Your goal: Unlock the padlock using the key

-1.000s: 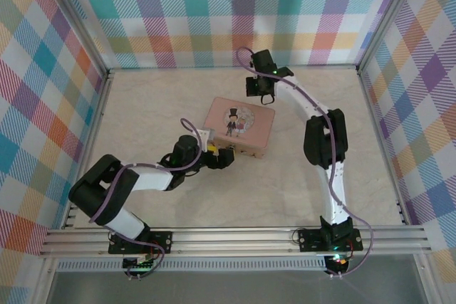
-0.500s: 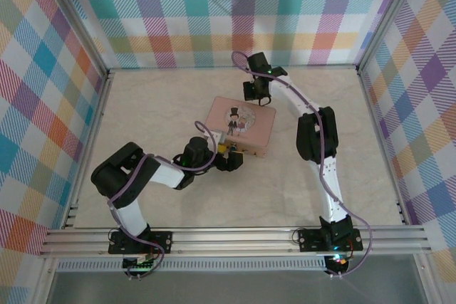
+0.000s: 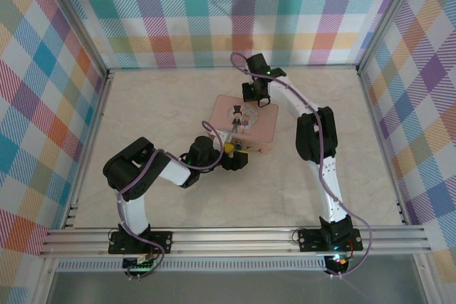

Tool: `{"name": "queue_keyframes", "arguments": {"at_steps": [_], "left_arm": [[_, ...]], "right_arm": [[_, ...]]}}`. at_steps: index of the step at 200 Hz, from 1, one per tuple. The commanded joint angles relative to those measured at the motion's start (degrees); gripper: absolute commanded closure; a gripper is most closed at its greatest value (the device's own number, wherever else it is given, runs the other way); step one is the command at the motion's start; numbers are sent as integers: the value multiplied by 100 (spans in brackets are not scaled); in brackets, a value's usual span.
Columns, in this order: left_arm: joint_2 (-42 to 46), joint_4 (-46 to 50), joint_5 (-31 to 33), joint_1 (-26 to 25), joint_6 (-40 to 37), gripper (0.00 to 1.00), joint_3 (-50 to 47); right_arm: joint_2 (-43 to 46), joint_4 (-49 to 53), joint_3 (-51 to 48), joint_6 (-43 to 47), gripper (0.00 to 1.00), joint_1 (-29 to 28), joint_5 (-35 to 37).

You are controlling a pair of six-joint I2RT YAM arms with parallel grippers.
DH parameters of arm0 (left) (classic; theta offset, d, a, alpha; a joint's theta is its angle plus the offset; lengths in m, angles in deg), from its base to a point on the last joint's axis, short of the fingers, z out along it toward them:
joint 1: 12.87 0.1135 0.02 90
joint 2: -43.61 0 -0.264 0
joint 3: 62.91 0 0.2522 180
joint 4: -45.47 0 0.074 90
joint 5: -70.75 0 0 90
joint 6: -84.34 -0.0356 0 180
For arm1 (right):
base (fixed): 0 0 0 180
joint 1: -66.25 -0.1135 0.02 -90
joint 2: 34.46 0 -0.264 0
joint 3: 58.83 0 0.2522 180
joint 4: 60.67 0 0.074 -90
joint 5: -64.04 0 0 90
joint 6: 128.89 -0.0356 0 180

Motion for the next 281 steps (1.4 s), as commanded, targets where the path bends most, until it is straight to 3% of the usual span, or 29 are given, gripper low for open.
{"name": "queue_keyframes", "arguments": {"at_steps": [1, 32, 71, 110, 153, 197, 247, 262, 281], "left_arm": [[-40, -316, -207, -170, -277, 9, 130], [-125, -33, 115, -265, -398, 6, 323], [-285, -190, 1223, -271, -272, 4, 239], [-365, 89, 1884, -354, -144, 4, 406], [-434, -397, 564, -316, -242, 7, 488], [-249, -358, -685, 112, 430, 10, 514], [-367, -474, -755, 244, 893, 13, 474], [-492, -806, -881, 244, 1034, 20, 467], [-604, -852, -923, 244, 1161, 20, 517]], "right_arm": [[-51, 145, -235, 64, 100, -153, -152], [-44, 148, -259, 33, 100, -233, -145], [10, 102, -387, 51, 100, -283, -114], [147, -6, -558, 69, 100, -296, -131], [191, -50, -657, 104, 100, -305, -132], [322, -179, -869, 139, 100, -305, -114], [410, -287, -1042, 91, 100, -305, -133], [424, -294, -1066, 78, 100, -307, -132], [449, -305, -1087, 85, 100, -304, -115]]}}
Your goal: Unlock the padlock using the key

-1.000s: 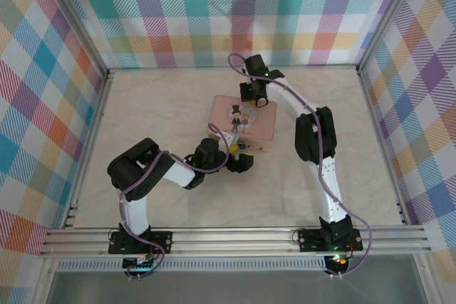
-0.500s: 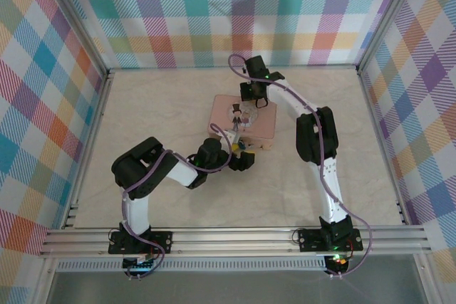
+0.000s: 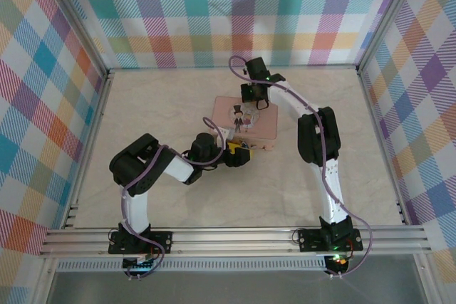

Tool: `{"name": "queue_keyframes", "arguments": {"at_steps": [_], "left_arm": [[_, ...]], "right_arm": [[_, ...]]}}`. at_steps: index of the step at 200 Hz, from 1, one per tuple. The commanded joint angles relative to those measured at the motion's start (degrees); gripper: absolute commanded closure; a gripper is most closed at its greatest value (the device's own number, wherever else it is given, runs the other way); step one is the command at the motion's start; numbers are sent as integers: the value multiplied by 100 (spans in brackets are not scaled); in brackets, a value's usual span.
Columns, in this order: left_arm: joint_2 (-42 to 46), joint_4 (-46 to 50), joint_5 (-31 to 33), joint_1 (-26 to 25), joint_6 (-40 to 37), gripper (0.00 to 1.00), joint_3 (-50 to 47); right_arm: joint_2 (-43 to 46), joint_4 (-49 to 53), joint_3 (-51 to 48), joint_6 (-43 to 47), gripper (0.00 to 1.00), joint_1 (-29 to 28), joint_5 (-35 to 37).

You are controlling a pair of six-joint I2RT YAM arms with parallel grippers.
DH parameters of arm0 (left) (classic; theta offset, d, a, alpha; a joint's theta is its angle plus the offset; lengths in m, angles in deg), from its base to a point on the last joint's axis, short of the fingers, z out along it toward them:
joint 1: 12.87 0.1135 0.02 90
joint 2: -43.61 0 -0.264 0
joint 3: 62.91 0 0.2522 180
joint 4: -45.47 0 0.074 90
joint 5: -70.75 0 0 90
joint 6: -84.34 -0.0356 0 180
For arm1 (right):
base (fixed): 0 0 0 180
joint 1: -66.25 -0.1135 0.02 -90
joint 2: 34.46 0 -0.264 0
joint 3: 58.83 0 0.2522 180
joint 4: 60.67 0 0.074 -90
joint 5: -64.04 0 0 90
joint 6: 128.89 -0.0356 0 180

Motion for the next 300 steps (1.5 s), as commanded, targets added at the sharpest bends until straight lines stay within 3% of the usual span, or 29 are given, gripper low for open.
{"name": "queue_keyframes", "arguments": {"at_steps": [1, 26, 52, 74, 105, 141, 207, 254, 300], "left_arm": [[-185, -460, -140, 62, 263, 20, 192], [-174, -318, 112, 54, 237, 18, 171], [-290, -412, -417, 54, 316, 25, 297], [-343, -493, -393, 20, 366, 22, 291], [-356, -159, 146, -153, 215, 20, 317], [-389, -1110, 820, -220, 299, 16, -3], [-120, -1342, 553, -209, 162, 23, -111], [160, -1153, 640, -184, 120, 20, -271], [155, -1083, 497, -122, 152, 20, -276]], "right_arm": [[87, 727, -233, 88, 100, -208, -329], [96, 723, -237, 101, 100, -217, -337], [98, 726, -234, 91, 100, -217, -337], [103, 727, -204, 73, 100, -217, -355], [122, 748, -194, 46, 100, -235, -353], [215, 728, -278, 36, 100, -261, -334], [661, 709, -359, 80, 100, -261, -160], [1148, 784, -489, -37, 100, -94, 105], [2087, 643, -1500, -425, 100, 215, 445]]}}
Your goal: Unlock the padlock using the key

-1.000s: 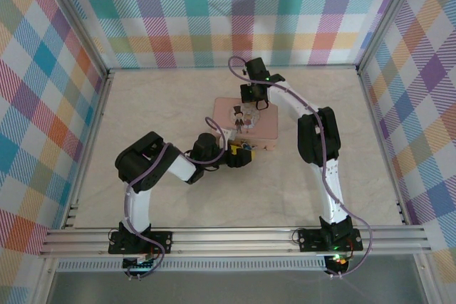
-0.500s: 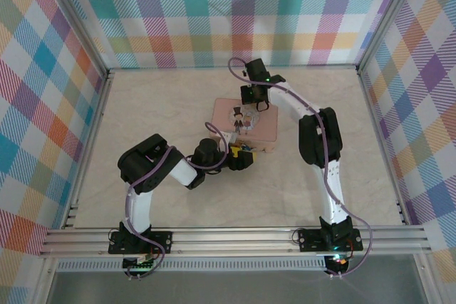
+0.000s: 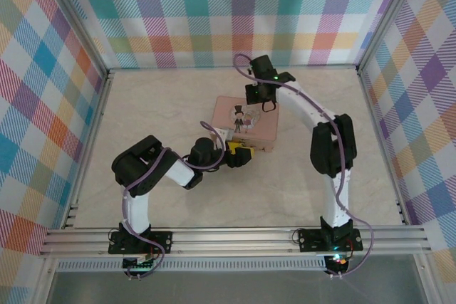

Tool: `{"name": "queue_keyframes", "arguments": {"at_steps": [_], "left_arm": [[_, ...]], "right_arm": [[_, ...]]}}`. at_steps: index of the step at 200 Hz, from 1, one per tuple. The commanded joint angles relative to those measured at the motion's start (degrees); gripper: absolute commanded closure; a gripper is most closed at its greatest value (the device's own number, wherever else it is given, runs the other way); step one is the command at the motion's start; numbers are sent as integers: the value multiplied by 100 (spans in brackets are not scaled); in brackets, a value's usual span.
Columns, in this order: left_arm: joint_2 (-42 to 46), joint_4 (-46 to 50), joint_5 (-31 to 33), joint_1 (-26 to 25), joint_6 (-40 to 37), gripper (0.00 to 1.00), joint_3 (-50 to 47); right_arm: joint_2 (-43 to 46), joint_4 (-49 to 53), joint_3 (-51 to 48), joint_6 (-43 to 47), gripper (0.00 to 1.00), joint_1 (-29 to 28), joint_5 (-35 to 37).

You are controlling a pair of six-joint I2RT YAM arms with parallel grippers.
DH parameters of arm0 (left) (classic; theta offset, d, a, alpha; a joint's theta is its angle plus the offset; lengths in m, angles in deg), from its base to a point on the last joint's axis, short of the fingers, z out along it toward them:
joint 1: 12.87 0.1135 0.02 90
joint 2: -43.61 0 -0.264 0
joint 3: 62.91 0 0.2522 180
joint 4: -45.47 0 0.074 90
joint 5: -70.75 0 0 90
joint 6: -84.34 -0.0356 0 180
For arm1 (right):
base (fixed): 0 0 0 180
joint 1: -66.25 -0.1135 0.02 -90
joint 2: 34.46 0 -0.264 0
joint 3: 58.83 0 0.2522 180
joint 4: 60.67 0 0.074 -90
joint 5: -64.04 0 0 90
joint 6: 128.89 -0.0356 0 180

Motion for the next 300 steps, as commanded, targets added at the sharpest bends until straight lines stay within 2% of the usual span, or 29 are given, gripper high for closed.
{"name": "queue_keyframes", "arguments": {"at_steps": [1, 49, 101, 186, 274, 300], "left_arm": [[150, -290, -69, 94, -116, 21, -29], [-152, -301, -501, 116, 50, 21, 250], [-415, -309, -623, 116, 161, 21, 334], [-584, -41, -658, 125, 377, 24, 468], [-608, 5, -623, 342, 694, 28, 410], [-561, 18, -705, 439, 726, 32, 376]], "right_arm": [[658, 48, -542, -277, 100, 216, 285], [1663, -226, -2094, -801, 100, 627, 505], [1764, -314, -2790, -1138, 100, 769, 624], [1514, -816, -3140, -1251, 100, 656, -145], [1386, -1052, -3206, -1224, 100, 611, -341], [1276, -1043, -3071, -1198, 100, 612, -369]]}}
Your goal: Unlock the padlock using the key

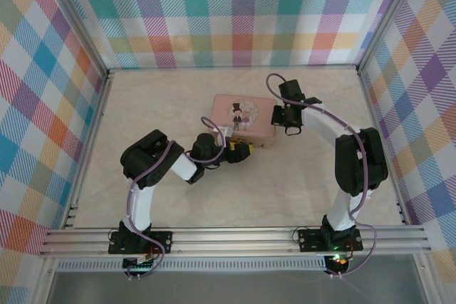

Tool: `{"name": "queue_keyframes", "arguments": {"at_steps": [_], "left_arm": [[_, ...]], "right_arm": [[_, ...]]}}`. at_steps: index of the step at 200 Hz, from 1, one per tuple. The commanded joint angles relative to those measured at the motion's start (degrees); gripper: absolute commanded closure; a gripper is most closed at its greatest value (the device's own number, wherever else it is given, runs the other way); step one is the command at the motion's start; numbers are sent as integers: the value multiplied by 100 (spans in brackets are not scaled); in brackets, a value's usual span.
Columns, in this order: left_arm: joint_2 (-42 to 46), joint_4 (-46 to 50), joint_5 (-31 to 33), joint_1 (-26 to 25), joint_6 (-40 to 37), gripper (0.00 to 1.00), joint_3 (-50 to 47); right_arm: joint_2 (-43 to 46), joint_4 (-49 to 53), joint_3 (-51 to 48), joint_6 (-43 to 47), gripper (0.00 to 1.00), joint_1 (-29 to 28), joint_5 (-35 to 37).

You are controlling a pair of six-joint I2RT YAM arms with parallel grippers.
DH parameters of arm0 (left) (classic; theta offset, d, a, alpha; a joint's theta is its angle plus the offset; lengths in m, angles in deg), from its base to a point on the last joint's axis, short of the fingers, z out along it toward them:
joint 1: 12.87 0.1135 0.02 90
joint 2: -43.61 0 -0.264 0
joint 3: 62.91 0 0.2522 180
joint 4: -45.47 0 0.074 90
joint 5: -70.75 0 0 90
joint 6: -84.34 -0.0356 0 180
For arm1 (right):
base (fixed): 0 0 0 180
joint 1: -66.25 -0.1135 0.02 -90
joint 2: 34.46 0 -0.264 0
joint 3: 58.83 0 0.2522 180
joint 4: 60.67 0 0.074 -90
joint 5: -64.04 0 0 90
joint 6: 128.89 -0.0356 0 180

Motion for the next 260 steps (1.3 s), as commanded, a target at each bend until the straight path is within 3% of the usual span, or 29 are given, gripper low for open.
{"name": "queue_keyframes", "arguments": {"at_steps": [1, 105, 225, 245, 260], "left_arm": [[80, -9, -135, 121, 83, 33, -71], [74, 393, -374, 322, 123, 46, -96], [-64, 1013, -620, 562, 151, 74, 170], [-70, 1111, -640, 586, 137, 73, 181], [-65, 1197, -611, 593, 126, 67, 170]], "right_arm": [[-243, -22, 43, 2, 100, -46, -173], [-328, -30, 179, -13, 100, -132, -221], [-266, -82, 93, 13, 100, -147, -212], [-284, -94, 106, 13, 100, -146, -212], [-294, -103, 123, 13, 100, -147, -221]]}}
